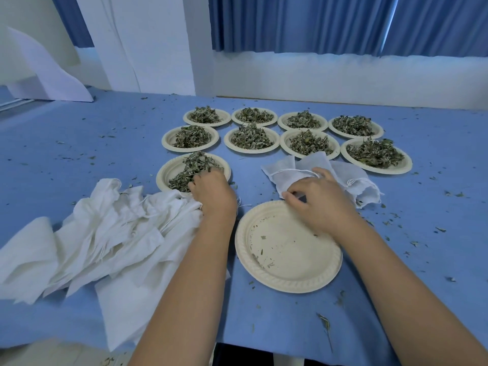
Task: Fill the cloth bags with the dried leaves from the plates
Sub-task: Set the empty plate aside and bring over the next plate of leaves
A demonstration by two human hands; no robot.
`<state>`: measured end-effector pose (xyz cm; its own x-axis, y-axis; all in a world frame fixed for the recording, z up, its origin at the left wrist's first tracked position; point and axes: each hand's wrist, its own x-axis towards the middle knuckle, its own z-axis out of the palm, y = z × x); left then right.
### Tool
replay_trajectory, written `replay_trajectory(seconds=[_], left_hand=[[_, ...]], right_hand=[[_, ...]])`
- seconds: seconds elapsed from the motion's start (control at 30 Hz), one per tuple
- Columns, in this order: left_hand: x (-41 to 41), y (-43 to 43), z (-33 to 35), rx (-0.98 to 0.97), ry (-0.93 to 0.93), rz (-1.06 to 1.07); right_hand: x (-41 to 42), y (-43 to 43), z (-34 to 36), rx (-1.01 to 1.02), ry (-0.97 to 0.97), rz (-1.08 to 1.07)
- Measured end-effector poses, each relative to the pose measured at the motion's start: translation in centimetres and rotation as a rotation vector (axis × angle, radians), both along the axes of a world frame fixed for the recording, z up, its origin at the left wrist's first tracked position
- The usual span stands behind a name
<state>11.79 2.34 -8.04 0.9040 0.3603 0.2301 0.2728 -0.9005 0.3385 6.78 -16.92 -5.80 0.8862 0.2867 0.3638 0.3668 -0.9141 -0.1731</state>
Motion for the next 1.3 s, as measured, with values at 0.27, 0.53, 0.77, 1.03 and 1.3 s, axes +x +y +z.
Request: replay_trajectory(seconds=[0.27, 0.53, 0.77, 1.03, 1.3], left_hand=[[-0.4, -0.1, 0.3, 0.005, -0.172, -0.107], [-1.3, -1.2, 0.9, -0.157, -0.447, -0.424], [-3.2, -1.8, 2.0, -0.181, -0.617, -0.735], [-8.0, -1.2, 2.9, -0.206, -0.553, -1.100], [-10.9, 1.1, 2.7, -0.337, -0.303, -1.341]], right_hand=[[-0.2, -0.8, -0.1, 0.215, -0.032, -0.064], [-0.5, -0.7, -0.2, 0.301, -0.012, -0.020], [-0.7, -1.2, 0.2, 1.040, 0.038, -0.040], [-0.6, -2.7, 1.2, 1.241, 0.276, -0.119], [-2.4, -4.7, 0.0, 0.820, 0.311, -0.142]])
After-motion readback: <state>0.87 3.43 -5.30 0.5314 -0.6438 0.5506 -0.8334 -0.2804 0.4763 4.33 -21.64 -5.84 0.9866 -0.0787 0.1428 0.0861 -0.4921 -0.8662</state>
